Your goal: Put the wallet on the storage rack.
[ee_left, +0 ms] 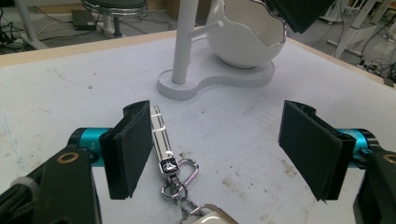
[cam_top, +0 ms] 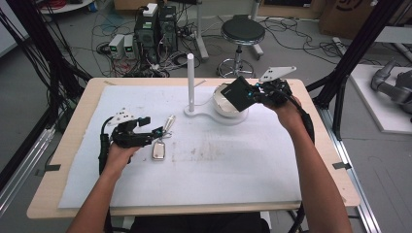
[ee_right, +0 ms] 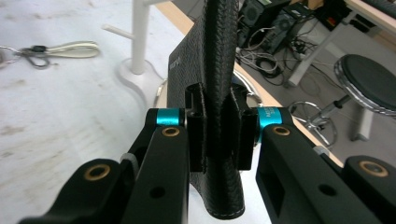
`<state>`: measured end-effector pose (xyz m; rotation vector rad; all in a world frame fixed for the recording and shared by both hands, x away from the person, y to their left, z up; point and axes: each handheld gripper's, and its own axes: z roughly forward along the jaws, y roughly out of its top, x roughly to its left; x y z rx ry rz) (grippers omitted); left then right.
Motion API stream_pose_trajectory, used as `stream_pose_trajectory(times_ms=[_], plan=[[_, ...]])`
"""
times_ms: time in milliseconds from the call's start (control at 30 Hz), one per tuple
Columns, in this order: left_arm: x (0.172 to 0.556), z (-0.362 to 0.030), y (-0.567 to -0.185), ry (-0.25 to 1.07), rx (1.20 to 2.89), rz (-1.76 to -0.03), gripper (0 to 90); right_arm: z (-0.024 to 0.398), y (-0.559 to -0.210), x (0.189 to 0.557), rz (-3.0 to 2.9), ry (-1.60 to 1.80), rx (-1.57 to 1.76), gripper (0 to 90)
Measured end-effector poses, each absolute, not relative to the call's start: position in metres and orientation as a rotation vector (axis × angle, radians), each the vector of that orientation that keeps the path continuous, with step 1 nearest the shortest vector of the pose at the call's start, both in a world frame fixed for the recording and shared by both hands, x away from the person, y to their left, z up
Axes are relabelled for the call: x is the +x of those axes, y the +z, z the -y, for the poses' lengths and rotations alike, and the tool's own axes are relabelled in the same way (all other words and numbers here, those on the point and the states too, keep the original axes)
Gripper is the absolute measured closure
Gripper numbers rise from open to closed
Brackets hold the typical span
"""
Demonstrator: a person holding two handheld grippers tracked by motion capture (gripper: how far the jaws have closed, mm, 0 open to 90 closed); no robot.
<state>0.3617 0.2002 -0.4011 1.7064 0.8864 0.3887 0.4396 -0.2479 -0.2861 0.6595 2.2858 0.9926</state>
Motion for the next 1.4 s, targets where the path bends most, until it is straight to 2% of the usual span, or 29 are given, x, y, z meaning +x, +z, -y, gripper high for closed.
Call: stream_pose_trajectory(times_ms=[1133,1300,1400], plan=[[0.363,-0.199,-0.411,0.347,1.660,-0.926,26.1,0.202,-0.341,0.471,-2.212,0.631,0.460,80.3],[0.362,-0.197,-0.412,0.341,1.665,-0.921,26.1,0.201,-0.347,0.474,-2.244,0.628,0.476,78.9],[0.362,-0.197,-0.412,0.343,1.667,-0.922,26.1,0.202,-0.346,0.475,-2.253,0.665,0.515,74.5]])
